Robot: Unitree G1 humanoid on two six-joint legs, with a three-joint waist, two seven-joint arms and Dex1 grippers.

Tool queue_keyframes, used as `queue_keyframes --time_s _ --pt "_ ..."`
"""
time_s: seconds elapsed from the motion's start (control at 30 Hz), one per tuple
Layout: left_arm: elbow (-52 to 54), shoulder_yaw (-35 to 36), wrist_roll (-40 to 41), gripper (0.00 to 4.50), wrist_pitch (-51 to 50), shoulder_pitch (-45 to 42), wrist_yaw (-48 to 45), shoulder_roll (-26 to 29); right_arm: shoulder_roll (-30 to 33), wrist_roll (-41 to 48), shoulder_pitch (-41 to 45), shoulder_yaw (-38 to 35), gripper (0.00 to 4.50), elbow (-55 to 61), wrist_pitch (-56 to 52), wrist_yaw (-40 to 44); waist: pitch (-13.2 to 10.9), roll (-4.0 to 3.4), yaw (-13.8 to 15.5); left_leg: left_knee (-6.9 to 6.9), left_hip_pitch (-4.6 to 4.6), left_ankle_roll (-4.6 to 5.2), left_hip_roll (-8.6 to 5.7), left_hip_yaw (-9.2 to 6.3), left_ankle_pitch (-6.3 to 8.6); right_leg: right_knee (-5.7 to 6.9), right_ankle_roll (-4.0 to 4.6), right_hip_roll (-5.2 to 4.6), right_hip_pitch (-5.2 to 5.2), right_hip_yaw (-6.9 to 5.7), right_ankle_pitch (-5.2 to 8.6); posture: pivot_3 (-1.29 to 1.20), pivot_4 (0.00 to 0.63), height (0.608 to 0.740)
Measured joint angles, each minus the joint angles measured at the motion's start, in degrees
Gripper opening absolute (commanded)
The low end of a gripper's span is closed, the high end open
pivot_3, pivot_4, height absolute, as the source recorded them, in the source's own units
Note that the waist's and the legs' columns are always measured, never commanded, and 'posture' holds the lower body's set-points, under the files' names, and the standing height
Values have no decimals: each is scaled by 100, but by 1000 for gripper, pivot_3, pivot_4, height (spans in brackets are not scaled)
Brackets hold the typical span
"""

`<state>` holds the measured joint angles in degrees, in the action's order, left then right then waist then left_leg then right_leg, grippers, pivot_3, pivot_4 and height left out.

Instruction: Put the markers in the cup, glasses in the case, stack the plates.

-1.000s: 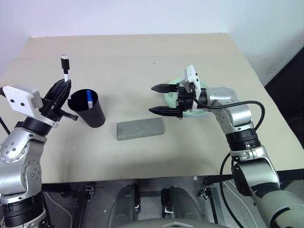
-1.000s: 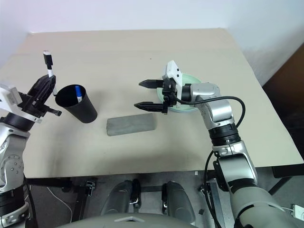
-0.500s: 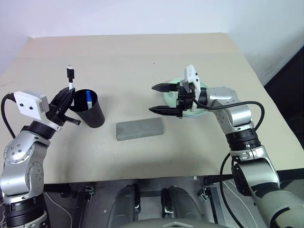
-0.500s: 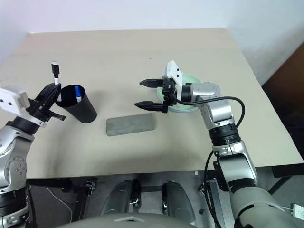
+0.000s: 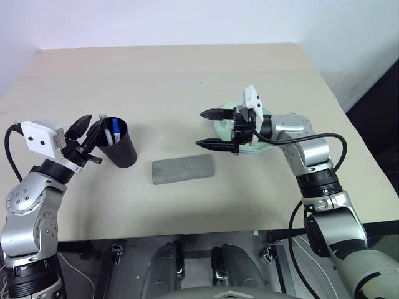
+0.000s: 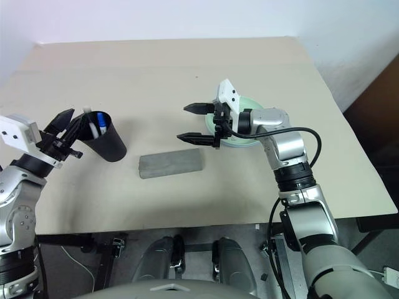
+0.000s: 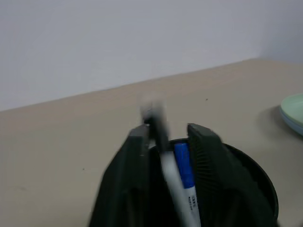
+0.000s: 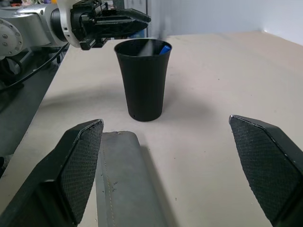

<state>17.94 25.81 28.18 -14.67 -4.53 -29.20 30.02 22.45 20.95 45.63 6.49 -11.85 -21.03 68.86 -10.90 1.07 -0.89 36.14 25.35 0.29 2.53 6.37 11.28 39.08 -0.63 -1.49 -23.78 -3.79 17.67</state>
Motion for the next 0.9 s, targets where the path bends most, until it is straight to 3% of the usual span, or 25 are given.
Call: queue_keyframes --time_s 0.2,0.4,0.53,0.67,0.9 --pt "0 -2 -15 4486 22 56 14 -5 5 -1 -3 0 4500 -32 15 1 0 0 -1 0 0 0 0 0 0 0 0 0 0 0 0 0 150 715" --pt "156 121 429 4486 -142 240 -14 -20 16 -1 -2 0 4500 -84 19 19 0 0 -13 -1 0 0 1 0 0 0 0 0 0 0 0 0 150 715" --pt "370 744 932 4486 -302 496 -49 159 92 0 -1 -2 4500 -202 25 76 0 -1 -18 0 0 0 2 0 0 1 0 1 -2 0 0 0 150 715" --pt "623 1375 1435 4486 -193 1050 -515 248 115 41 0 -16 4500 -239 74 260 0 -1 -19 -1 -1 0 2 0 2 -2 2 -1 -1 -1 1 0 150 715" --pt "799 1563 2084 4486 -265 1914 -1457 377 107 69 -1 -13 4500 -327 123 477 -1 -1 -26 -1 2 -16 -1 -1 13 -6 24 -14 -5 -1 12 0 150 715"
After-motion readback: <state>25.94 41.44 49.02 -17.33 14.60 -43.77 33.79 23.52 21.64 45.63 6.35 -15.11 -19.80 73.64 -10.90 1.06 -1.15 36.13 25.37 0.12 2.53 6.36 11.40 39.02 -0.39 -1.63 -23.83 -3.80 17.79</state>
